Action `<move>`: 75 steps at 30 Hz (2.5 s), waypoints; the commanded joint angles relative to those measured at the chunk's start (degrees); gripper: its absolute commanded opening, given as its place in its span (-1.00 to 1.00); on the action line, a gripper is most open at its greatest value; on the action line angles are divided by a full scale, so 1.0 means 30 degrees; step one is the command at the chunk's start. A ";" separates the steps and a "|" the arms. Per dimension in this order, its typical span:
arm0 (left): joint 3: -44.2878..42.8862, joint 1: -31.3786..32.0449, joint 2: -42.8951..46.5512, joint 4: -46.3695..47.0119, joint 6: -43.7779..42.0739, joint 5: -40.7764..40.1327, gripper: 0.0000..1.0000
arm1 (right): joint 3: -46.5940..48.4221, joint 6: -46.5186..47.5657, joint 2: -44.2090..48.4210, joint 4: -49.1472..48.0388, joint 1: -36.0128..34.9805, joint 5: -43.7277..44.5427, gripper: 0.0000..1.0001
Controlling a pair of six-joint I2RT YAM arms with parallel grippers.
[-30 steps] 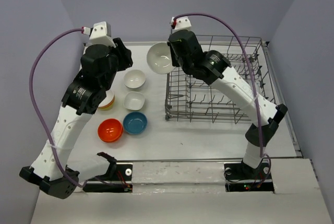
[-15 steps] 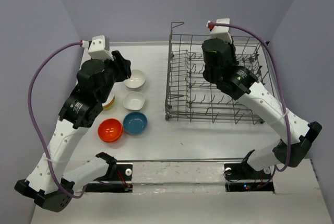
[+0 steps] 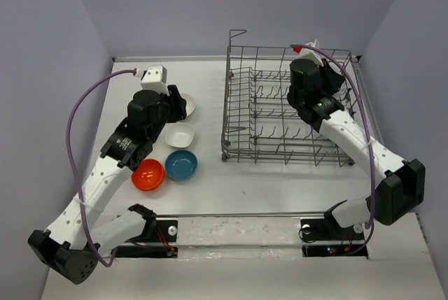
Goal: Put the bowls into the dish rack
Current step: Insert the bowl into the dish rack.
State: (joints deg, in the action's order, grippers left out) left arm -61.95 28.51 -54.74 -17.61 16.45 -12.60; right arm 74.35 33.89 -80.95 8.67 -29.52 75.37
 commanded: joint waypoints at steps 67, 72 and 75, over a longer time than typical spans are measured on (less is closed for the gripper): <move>0.2604 -0.1037 -0.0357 0.3173 -0.0179 0.3233 0.11 | -0.6032 0.5080 -0.2315 -0.6434 0.0230 0.3703 -0.99; 0.2663 -0.1037 -0.0298 0.3173 -0.0150 0.3380 0.11 | -0.6266 0.5754 -0.2373 -0.6434 0.0230 0.3966 -0.99; 0.2663 -0.1037 -0.0181 0.3203 -0.0121 0.3438 0.11 | -0.6325 0.5813 -0.2461 -0.6287 0.0230 0.4143 -0.99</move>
State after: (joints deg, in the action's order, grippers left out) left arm -54.76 25.76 -56.18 -10.46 16.36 -3.25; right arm 55.42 49.23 -88.60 -8.14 -28.97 81.91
